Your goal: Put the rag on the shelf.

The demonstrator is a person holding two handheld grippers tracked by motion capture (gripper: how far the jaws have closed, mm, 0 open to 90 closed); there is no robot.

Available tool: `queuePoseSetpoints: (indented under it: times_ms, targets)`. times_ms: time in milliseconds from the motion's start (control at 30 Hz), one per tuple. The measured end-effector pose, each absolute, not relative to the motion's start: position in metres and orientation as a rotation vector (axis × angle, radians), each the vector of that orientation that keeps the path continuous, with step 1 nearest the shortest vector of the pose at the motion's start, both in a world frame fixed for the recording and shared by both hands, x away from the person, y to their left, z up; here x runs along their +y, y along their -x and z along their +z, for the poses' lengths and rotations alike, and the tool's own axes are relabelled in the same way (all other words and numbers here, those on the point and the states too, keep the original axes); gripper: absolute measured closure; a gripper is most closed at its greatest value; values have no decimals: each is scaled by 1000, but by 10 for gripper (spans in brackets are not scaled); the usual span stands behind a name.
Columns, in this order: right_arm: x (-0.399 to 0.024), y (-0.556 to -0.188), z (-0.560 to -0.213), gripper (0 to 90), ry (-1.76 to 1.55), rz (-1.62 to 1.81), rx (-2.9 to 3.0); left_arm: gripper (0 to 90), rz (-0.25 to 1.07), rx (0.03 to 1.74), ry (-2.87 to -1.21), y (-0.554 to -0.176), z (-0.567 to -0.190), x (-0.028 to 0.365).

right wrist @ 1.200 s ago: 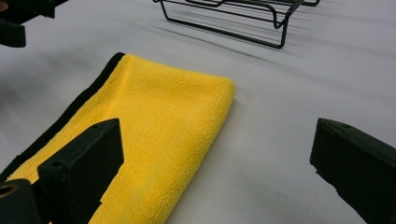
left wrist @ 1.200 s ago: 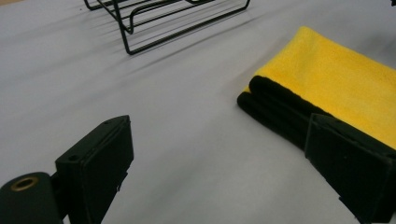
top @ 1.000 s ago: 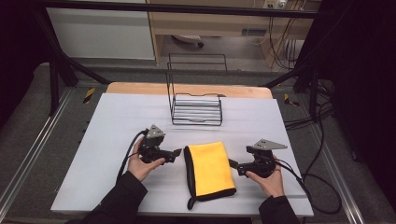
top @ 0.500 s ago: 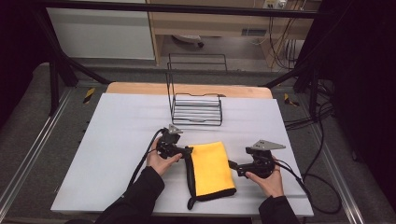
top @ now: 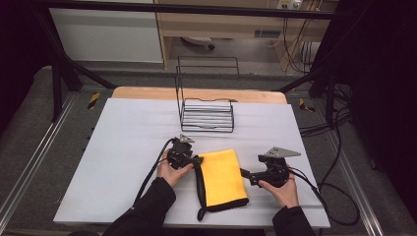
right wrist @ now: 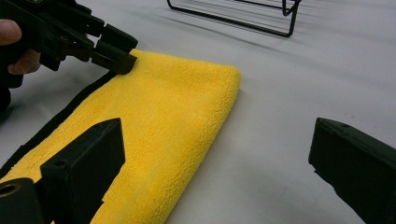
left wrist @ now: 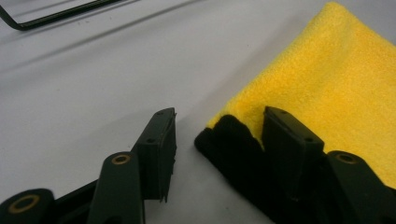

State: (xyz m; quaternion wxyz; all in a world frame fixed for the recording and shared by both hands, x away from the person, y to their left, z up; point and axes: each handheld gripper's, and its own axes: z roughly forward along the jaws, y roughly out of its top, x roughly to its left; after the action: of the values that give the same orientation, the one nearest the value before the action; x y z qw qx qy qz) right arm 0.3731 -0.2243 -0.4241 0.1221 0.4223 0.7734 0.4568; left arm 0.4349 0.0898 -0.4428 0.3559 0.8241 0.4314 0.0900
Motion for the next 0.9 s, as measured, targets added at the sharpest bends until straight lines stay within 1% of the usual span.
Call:
queuePoseSetpoints:
  times_ms: [67, 167, 233, 267, 433, 500, 533, 700, 833, 900]
  targets:
    - [-225, -373, -423, 46, -1234, 1344, 2251, 498, 222, 1116, -2127, -435, -444, 89]
    - [-226, -374, -423, 48, -1229, 1350, 2247, 503, 210, 1123, -2125, -435, -444, 88]
    - [-226, -375, -422, 51, -1233, 1365, 2242, 516, 199, 1125, -2123, -435, -444, 87]
    - [-226, -375, -422, 51, -1239, 1368, 2242, 537, 190, 1127, -2121, -435, -444, 87]
    - [-225, -379, -422, 67, -1254, 1395, 2239, 580, 194, 1137, -2122, -434, -443, 86]
    - [-223, -383, -422, 77, -1253, 1397, 2239, 615, 200, 1136, -2126, -433, -443, 85]
    - [-223, -383, -422, 77, -1253, 1397, 2239, 615, 202, 1133, -2130, -432, -442, 85]
    - [-219, -393, -420, 106, -1262, 1399, 2241, 673, 202, 1125, -2132, -432, -443, 84]
    - [-212, -405, -417, 161, -1256, 1420, 2240, 702, 212, 1107, -2143, -431, -443, 83]
    - [-206, -412, -417, 219, -1246, 1414, 2268, 705, 225, 1103, -2143, -430, -444, 82]
